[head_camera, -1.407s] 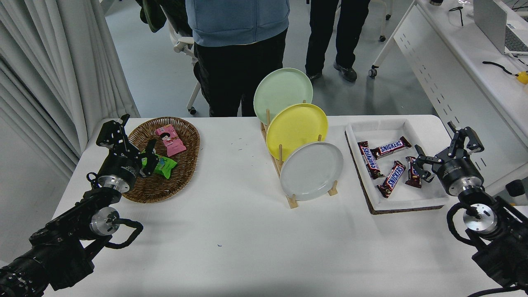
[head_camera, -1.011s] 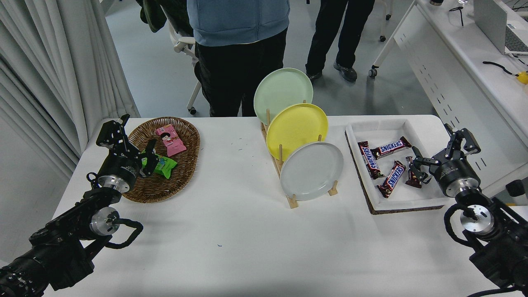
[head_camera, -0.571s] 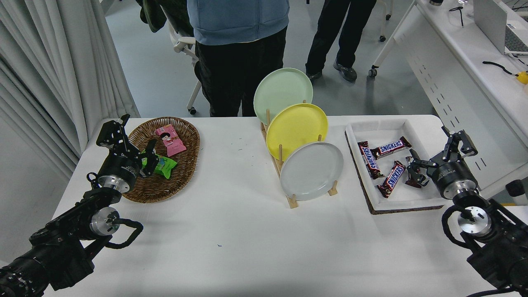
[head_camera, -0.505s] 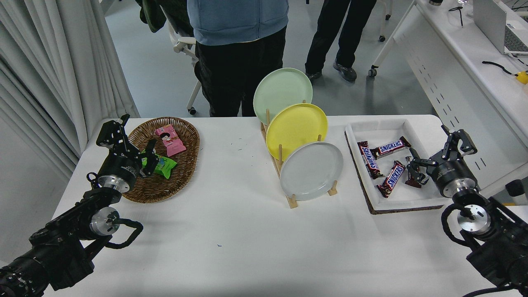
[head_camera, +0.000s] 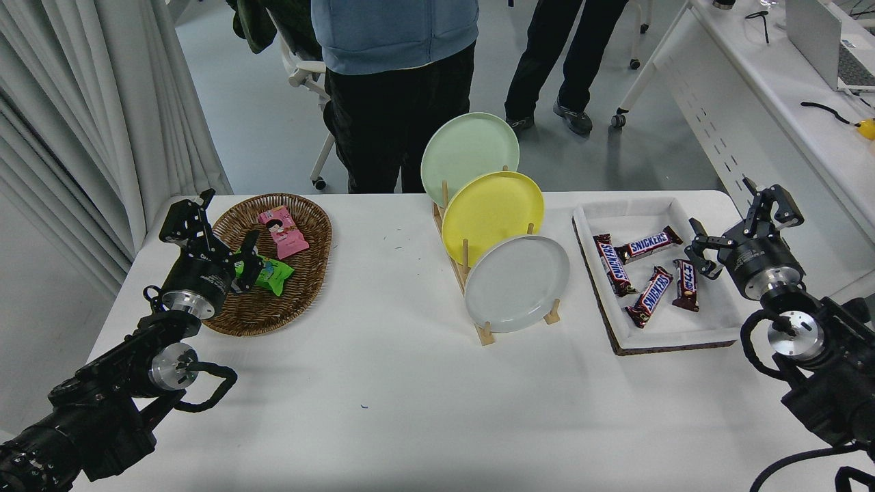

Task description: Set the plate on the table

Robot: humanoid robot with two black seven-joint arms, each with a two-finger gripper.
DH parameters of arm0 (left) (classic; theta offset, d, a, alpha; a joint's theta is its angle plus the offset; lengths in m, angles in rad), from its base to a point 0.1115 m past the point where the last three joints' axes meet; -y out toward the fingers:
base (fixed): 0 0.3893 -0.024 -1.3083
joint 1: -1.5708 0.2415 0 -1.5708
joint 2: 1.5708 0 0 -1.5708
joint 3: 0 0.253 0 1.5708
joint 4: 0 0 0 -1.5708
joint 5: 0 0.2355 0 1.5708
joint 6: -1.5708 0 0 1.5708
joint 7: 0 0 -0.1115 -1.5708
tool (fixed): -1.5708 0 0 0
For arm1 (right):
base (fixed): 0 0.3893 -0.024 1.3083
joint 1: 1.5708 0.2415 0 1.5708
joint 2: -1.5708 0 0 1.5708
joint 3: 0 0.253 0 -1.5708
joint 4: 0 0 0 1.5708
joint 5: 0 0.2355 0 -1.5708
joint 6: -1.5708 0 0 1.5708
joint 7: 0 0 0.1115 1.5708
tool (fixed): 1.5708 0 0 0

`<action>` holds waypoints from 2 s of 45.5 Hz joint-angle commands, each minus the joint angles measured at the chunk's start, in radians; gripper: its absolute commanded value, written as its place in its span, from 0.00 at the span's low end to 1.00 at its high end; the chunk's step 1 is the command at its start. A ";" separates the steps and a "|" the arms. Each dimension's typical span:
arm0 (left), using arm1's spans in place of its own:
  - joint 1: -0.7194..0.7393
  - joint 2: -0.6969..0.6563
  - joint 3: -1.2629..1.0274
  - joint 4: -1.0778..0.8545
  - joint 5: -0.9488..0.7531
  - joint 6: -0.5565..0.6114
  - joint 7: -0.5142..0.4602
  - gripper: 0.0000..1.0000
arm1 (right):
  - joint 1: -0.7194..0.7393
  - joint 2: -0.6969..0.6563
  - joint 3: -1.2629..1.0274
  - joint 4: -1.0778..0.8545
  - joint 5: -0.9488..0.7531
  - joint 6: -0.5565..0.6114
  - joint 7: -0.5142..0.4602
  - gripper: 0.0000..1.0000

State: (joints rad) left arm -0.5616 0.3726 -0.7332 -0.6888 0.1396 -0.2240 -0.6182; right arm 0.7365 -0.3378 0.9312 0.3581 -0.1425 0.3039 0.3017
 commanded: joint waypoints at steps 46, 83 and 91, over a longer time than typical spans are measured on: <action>0.000 -0.001 0.000 0.000 0.000 0.000 0.000 1.00 | 0.408 -0.425 -0.946 0.257 -0.006 0.323 0.001 1.00; 0.000 0.000 0.000 0.000 0.000 0.000 0.000 1.00 | 0.546 -0.399 -1.131 0.489 0.130 0.060 -0.006 1.00; 0.000 0.000 0.000 0.000 0.000 0.000 0.000 1.00 | 0.538 -0.389 -1.187 0.575 0.271 0.006 -0.010 1.00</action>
State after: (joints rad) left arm -0.5617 0.3723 -0.7332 -0.6888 0.1396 -0.2239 -0.6182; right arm 1.2749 -0.7362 -0.1915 0.8241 -0.0098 0.4051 0.2953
